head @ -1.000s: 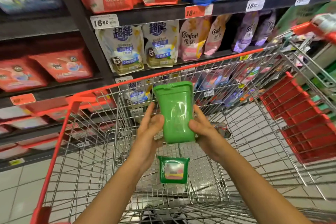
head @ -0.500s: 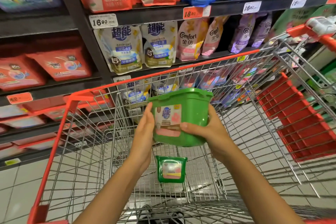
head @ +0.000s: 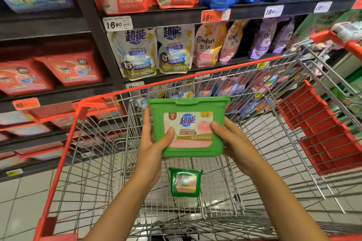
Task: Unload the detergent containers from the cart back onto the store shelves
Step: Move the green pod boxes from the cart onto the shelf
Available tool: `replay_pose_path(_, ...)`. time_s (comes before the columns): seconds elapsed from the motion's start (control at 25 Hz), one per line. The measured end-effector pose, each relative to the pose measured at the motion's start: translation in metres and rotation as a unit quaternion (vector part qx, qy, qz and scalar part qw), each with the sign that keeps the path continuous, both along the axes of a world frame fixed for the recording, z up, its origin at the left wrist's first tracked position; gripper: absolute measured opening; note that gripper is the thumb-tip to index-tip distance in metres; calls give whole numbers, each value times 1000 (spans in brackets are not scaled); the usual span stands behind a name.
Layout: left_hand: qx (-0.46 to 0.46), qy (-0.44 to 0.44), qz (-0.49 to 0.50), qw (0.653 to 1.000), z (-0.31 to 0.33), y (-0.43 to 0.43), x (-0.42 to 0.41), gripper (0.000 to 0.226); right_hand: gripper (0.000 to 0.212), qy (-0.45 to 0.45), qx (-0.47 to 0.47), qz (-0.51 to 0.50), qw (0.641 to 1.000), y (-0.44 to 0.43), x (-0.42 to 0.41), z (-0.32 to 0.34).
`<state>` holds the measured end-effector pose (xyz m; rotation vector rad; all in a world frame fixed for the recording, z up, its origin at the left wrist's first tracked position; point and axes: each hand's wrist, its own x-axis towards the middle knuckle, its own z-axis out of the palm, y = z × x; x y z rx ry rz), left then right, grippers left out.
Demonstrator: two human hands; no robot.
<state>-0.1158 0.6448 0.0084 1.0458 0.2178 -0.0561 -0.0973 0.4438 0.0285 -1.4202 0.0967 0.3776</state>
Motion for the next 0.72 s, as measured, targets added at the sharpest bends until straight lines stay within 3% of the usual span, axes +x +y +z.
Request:
replay_pose_path(0.24,47,-17,1,999,26,24,0,69,30,-70,26,-93,993,28,-5,10)
replay_pose_path(0.48,76,-39,30,996,36,61,-38,59,36,-62,48,-5,997,63,-13,22)
replay_pose_path(0.72,89,-53,158,982,50,83,-94,53,47,-100,59,85,990,103,-29,36)
